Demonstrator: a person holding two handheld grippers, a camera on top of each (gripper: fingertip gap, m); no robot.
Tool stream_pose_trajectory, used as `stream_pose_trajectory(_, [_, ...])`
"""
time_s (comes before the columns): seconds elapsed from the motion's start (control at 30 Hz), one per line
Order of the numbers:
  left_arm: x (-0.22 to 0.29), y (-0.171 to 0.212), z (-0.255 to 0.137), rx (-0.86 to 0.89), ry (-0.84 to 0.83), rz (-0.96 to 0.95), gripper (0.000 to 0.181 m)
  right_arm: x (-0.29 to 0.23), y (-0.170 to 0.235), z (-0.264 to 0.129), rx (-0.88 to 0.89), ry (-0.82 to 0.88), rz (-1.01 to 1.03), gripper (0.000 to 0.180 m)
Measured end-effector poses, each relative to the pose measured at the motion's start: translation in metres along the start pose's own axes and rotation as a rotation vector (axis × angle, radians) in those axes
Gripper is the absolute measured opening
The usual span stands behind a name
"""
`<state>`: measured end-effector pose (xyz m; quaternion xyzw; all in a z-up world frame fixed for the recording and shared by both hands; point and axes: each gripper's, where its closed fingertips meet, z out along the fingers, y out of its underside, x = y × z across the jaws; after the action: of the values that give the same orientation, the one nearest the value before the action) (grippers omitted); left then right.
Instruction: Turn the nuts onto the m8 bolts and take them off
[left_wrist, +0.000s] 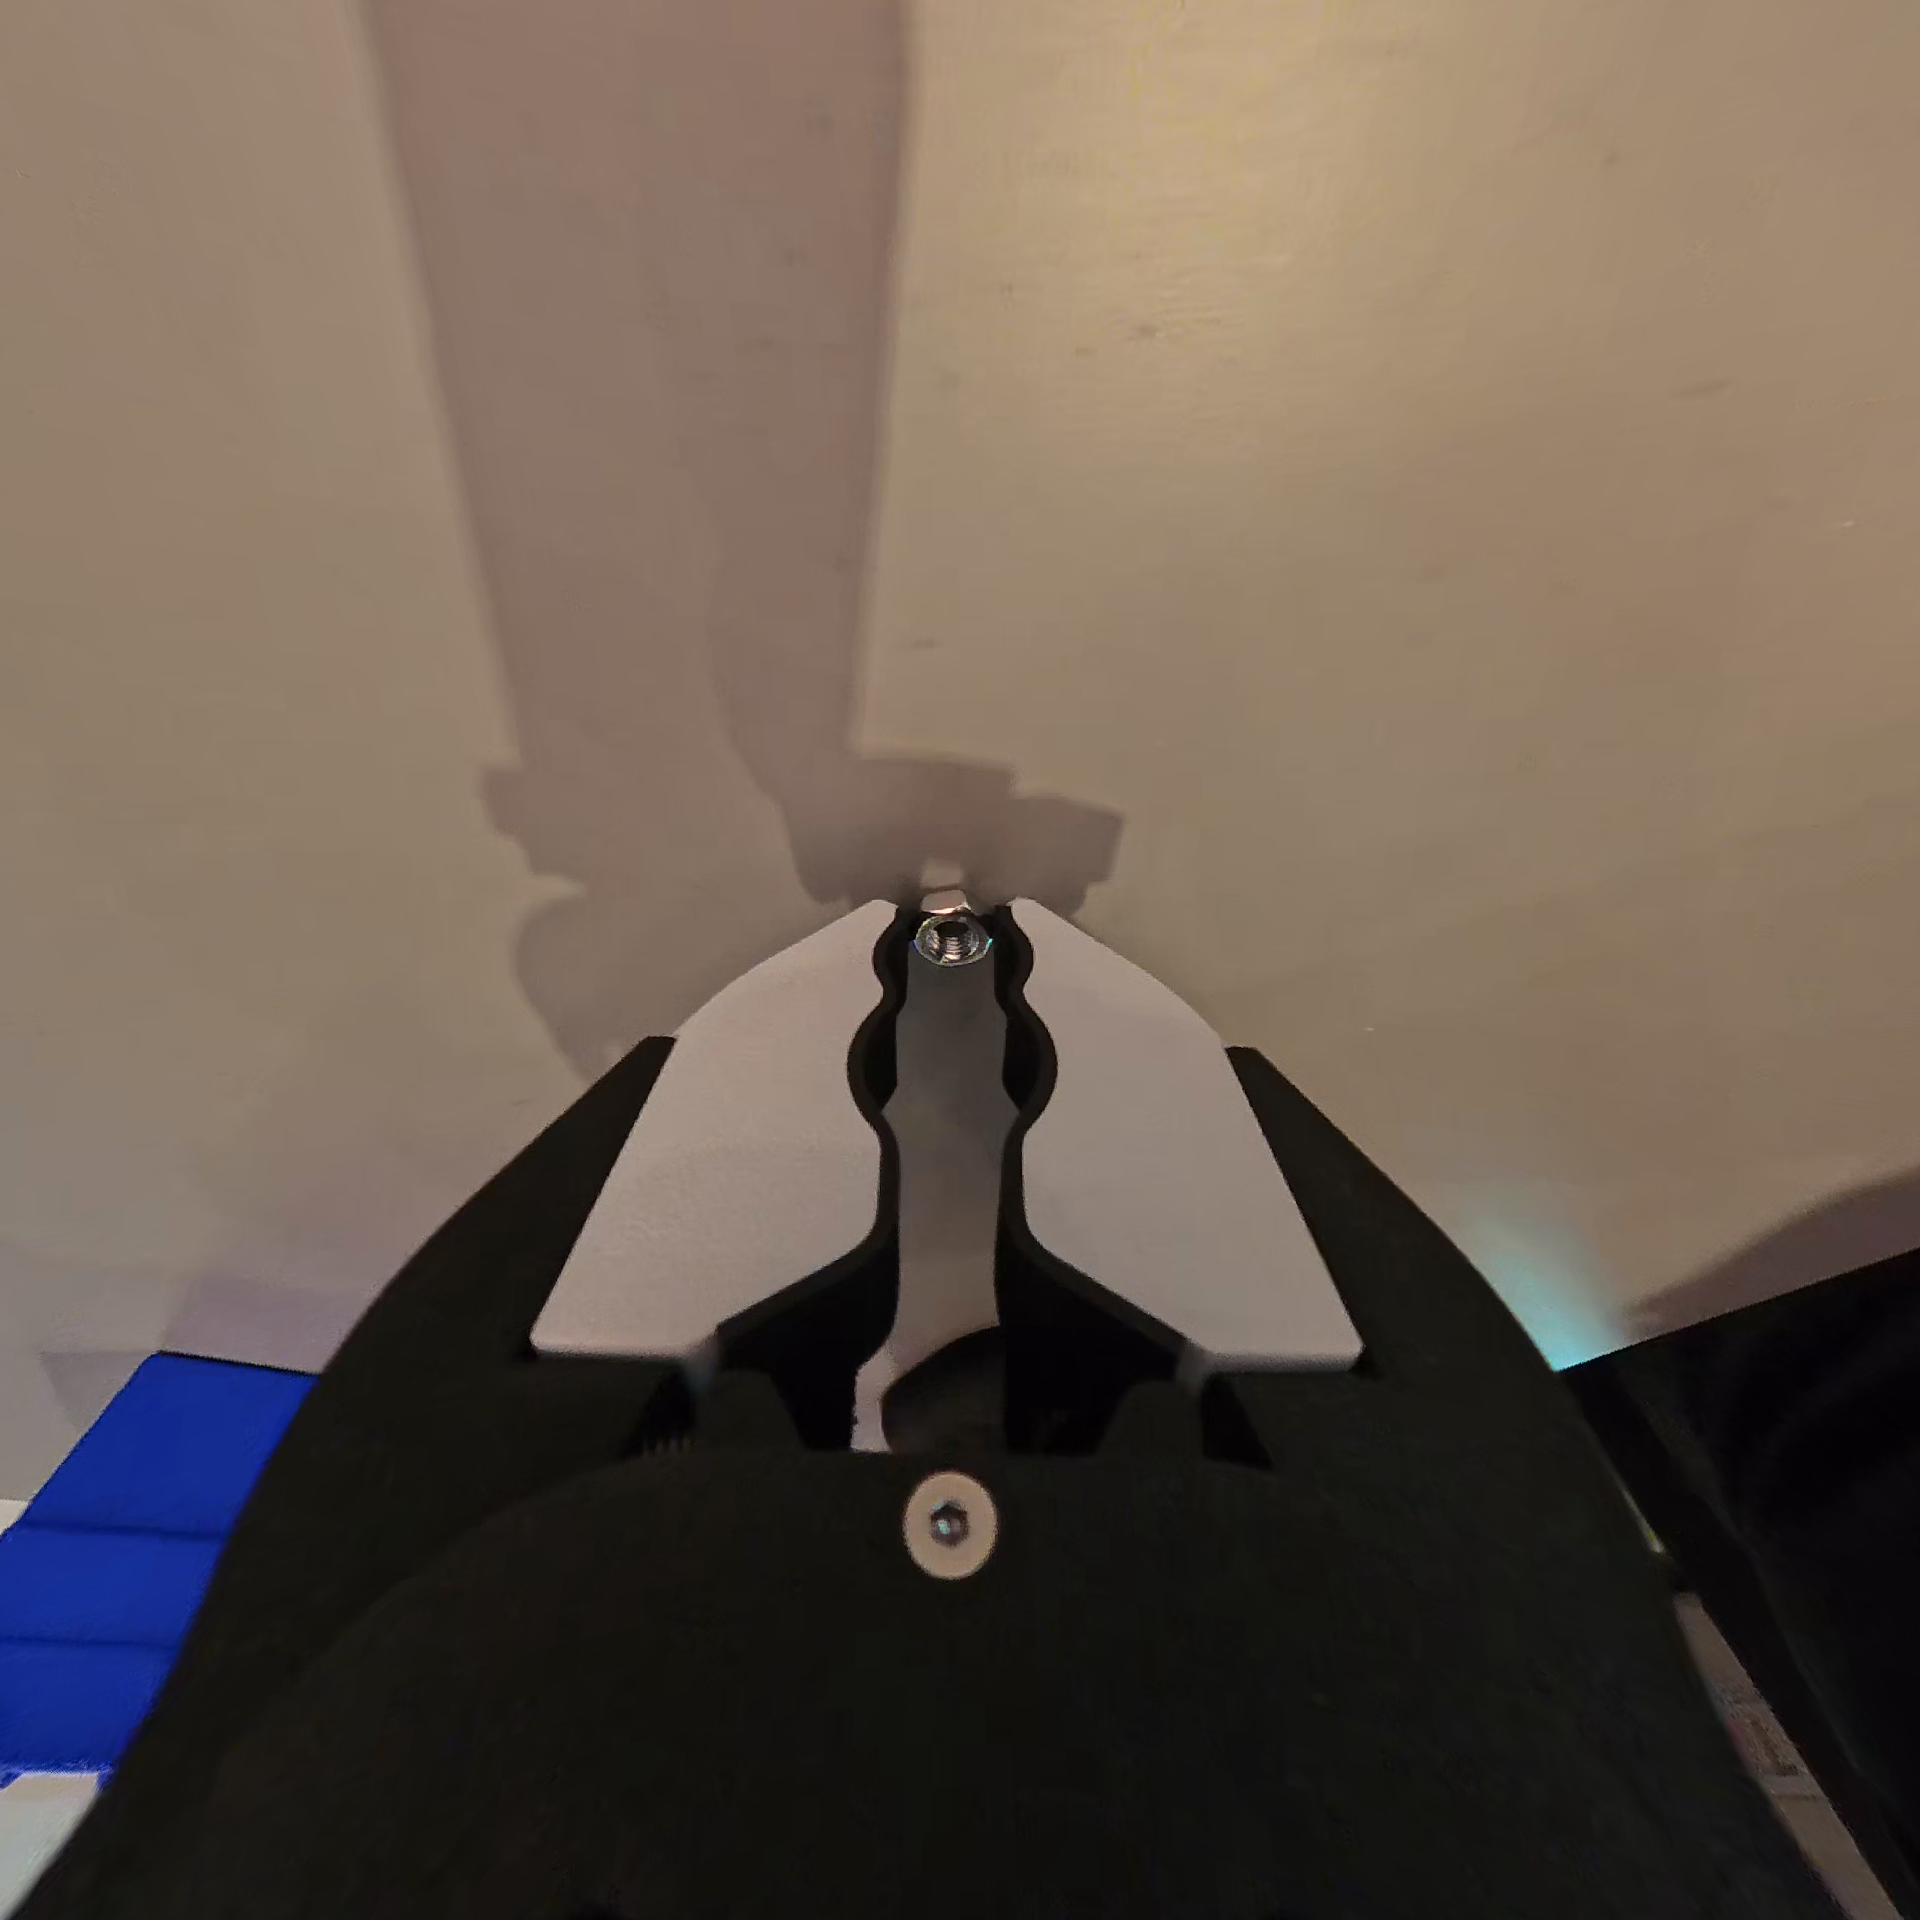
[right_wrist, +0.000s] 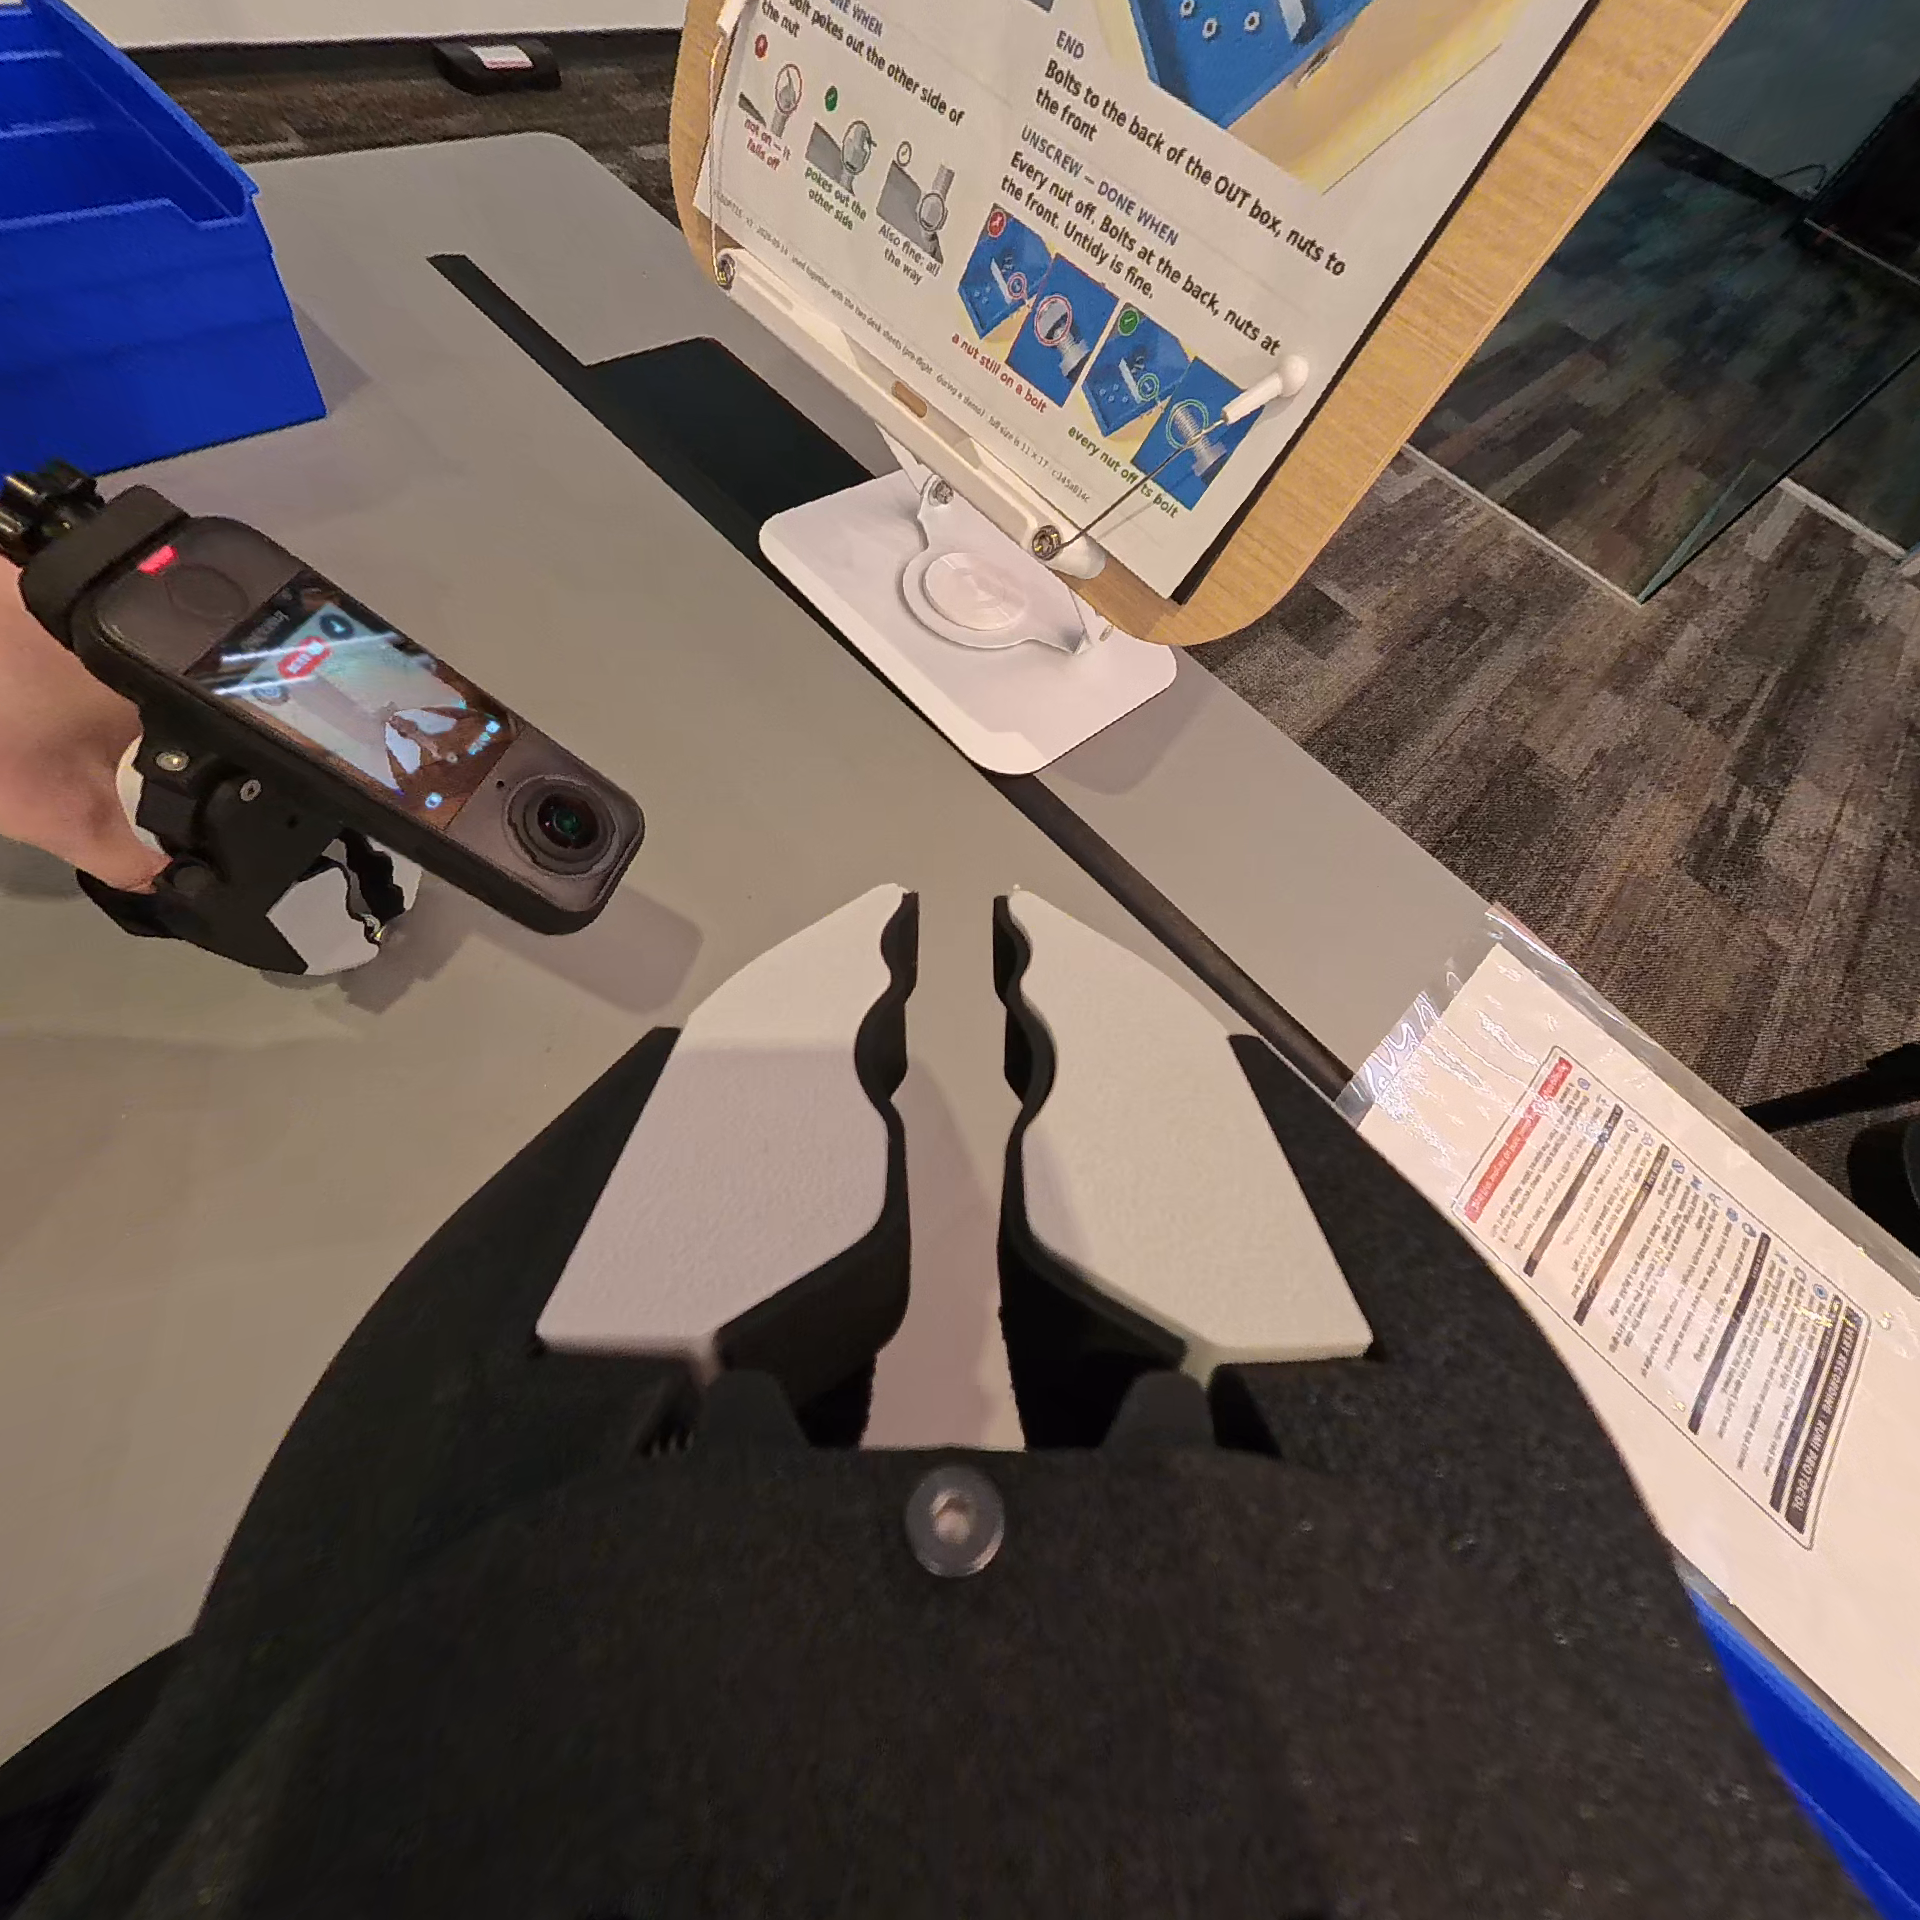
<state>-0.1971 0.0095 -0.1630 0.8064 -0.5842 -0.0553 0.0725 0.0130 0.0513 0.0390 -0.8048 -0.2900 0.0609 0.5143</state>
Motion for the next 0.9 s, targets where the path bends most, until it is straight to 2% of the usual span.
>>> stream_pose_trajectory(0.17, [-0.002, -0.006, -0.009, 0.074, -0.001, -0.001, 0.023, -0.002, 0.002, 0.002, -0.005, -0.010, 0.001, 0.013])
stream_pose_trajectory(0.33, [-0.017, 0.015, -0.061, 0.207, -0.001, -0.025, 0.029, -0.004, 0.004, 0.005, -0.024, -0.014, -0.011, 0.013])
stream_pose_trajectory(0.43, [-0.049, 0.061, -0.102, 0.306, -0.042, -0.080, 0.029, -0.003, 0.004, 0.006, -0.020, -0.013, -0.009, 0.013])
stream_pose_trajectory(0.57, [-0.116, 0.162, -0.123, 0.323, -0.090, -0.293, 0.029, -0.006, 0.001, 0.011, -0.007, -0.031, -0.007, 0.013])
stream_pose_trajectory(0.67, [-0.165, 0.243, -0.108, 0.232, -0.135, -0.419, 0.030, -0.011, 0.000, 0.020, -0.024, -0.038, -0.027, 0.013])
stream_pose_trajectory(0.73, [-0.191, 0.285, -0.093, 0.169, -0.164, -0.425, 0.029, -0.013, 0.002, 0.027, -0.048, -0.041, -0.040, 0.013])
stream_pose_trajectory(0.8, [-0.213, 0.310, -0.076, 0.155, -0.178, -0.404, 0.029, -0.015, 0.004, 0.035, -0.071, -0.041, -0.057, 0.013])
stream_pose_trajectory(0.9, [-0.234, 0.319, -0.053, 0.198, -0.163, -0.326, 0.027, -0.020, 0.003, 0.043, -0.084, -0.047, -0.080, 0.013])
